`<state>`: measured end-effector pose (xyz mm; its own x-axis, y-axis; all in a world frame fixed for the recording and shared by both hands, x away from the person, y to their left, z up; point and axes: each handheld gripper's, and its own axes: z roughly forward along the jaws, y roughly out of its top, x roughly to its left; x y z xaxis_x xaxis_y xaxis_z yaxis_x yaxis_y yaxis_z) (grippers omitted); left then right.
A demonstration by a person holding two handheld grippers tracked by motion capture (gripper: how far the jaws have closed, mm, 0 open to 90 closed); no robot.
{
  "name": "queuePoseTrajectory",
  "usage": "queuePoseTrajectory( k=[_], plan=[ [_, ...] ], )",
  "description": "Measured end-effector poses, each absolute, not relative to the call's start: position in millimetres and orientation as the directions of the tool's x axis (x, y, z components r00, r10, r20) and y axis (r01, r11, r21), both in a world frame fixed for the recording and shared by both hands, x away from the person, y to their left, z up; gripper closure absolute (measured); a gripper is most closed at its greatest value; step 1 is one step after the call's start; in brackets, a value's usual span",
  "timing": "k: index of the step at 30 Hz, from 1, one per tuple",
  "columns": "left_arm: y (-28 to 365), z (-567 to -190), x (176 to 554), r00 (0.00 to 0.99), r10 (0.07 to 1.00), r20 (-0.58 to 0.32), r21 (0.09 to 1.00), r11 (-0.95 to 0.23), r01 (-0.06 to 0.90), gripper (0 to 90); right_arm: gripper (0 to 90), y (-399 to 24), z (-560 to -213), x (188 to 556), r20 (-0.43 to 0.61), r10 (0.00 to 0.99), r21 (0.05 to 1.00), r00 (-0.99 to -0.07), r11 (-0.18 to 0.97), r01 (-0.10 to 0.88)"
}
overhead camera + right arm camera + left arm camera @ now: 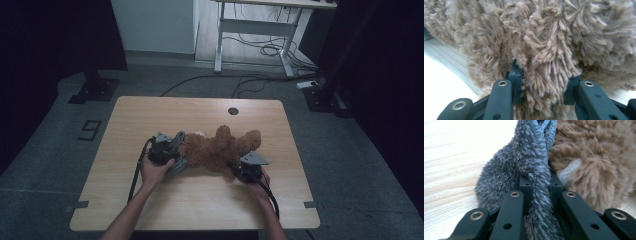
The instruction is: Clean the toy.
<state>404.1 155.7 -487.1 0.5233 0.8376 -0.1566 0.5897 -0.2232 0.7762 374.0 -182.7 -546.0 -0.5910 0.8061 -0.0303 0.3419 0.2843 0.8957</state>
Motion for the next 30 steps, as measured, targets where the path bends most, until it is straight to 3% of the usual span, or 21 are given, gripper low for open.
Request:
queuePoseTrajectory(
  k=[4,10,15,23,27,30],
  plan=[
    [155,-454,398,0.554,0.821,-0.137,0.822,-0.218,0.526,77.6,60.6,-191,-548,368,-0.020,0.786,0.905,-0.618,0.276,0.322],
    [110,-414,405,0.636,0.767,-0.081,0.841,-0.291,0.457,77.1,59.2,-193,-547,359,-0.040,0.776,0.899,-0.630,0.302,0.316],
    [84,-438,424,0.640,0.764,-0.082,0.760,-0.368,0.536,76.0,58.6,-194,-547,357,-0.038,0.769,0.901,-0.639,0.302,0.310],
    [102,-464,401,0.645,0.750,-0.147,0.794,-0.300,0.529,77.1,53.7,-196,-546,358,-0.006,0.759,0.895,-0.651,0.294,0.335],
    [109,-474,380,0.650,0.744,-0.154,0.819,-0.272,0.505,77.3,41.5,-198,-544,352,0.014,0.754,0.878,-0.657,0.304,0.369],
    [113,-480,368,0.656,0.736,-0.166,0.831,-0.254,0.496,77.3,31.5,-209,-543,345,0.112,0.750,0.870,-0.652,0.243,0.429]
  ],
)
